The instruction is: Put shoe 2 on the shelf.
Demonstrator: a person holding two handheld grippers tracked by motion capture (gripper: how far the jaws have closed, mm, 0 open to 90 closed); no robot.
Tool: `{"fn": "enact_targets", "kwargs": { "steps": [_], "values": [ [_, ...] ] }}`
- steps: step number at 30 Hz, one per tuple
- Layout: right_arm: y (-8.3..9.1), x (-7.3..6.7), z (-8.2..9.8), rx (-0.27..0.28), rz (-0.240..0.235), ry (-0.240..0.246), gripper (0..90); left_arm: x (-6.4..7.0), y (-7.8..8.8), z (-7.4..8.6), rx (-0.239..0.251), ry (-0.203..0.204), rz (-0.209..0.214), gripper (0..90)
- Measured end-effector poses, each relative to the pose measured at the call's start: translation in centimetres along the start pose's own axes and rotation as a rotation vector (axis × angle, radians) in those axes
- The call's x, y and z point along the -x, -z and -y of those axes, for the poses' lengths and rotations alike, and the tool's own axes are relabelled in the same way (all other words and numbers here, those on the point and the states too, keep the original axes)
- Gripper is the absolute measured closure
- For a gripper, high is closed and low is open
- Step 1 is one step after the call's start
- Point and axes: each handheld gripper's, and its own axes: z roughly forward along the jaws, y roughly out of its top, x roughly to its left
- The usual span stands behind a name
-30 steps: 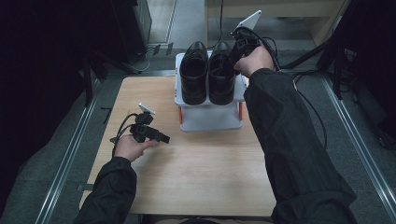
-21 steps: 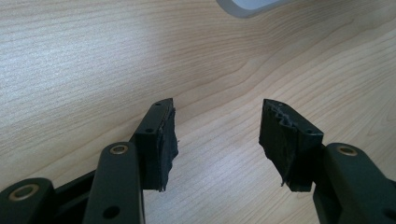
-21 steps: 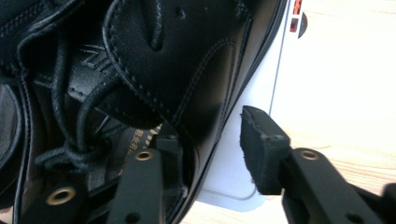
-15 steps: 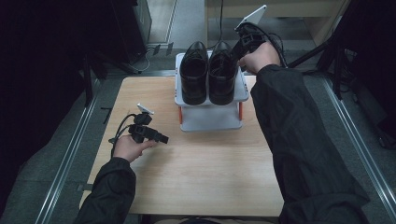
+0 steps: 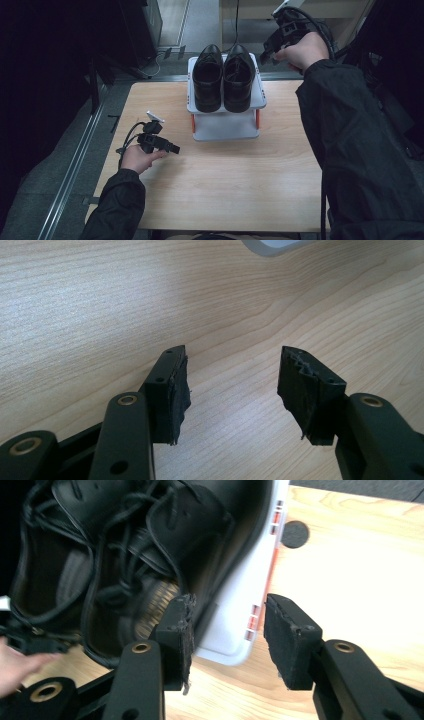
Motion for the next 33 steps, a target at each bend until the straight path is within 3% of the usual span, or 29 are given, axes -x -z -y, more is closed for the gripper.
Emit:
{"fn": "enact_targets", "kwargs": {
  "steps": [4,8,25,33],
  "values": [
    [0.7,0.9,0.9,0.039,0.016,0.062,54.6,0.0,0.0,0.0,0.007,0.005,-0.002,45.4],
    [0.2,1.7,2.1,0.027,0.004,0.105,54.4,0.0,0.1,0.0,0.003,0.006,-0.003,45.4],
    [-6.9,6.3,8.8,-0.014,-0.089,0.164,51.8,-0.1,0.2,0.1,0.009,0.008,-0.010,45.4],
    [-9.0,7.8,11.1,-0.010,-0.122,0.174,50.9,-0.1,0.2,0.1,0.010,0.007,-0.016,45.4]
  ]
}}
